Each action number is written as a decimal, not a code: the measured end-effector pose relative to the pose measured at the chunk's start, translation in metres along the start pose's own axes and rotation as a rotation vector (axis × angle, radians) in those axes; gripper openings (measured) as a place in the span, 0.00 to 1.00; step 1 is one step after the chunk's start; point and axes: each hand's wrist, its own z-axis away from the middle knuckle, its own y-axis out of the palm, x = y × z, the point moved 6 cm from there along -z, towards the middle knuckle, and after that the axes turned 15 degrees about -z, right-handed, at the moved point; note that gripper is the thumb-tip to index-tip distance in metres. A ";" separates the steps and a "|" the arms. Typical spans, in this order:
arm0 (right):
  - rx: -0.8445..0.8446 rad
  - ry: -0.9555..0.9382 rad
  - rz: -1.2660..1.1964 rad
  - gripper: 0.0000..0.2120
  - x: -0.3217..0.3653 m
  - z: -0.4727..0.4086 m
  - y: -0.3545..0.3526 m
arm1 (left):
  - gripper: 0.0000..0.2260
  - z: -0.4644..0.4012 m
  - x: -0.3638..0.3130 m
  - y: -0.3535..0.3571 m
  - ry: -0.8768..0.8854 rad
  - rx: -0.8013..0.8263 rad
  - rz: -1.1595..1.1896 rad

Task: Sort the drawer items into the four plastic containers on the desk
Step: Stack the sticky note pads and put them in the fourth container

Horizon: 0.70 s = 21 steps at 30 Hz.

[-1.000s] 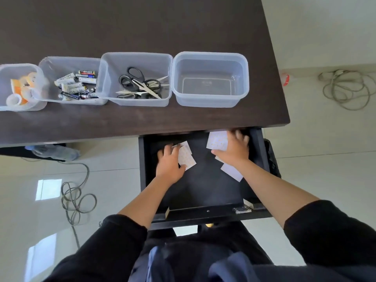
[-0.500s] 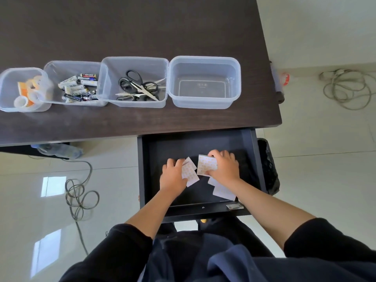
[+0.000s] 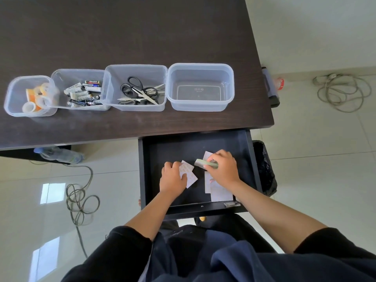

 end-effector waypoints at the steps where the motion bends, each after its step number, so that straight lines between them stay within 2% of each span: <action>1: -0.027 -0.029 -0.006 0.06 0.003 0.002 -0.002 | 0.17 -0.001 -0.003 -0.002 0.005 -0.005 0.062; 7: -0.095 -0.135 -0.008 0.06 0.016 0.015 -0.003 | 0.12 -0.005 -0.017 -0.016 -0.033 -0.006 0.293; 13: -0.087 -0.225 0.033 0.11 0.019 0.032 0.002 | 0.10 -0.001 -0.029 -0.018 -0.058 0.132 0.568; 16: -0.079 -0.240 0.030 0.12 0.014 0.038 0.005 | 0.13 0.005 -0.030 -0.017 -0.073 0.184 0.703; 21: 0.014 -0.220 0.028 0.12 0.002 0.040 0.013 | 0.11 0.008 -0.027 -0.019 -0.063 0.111 0.658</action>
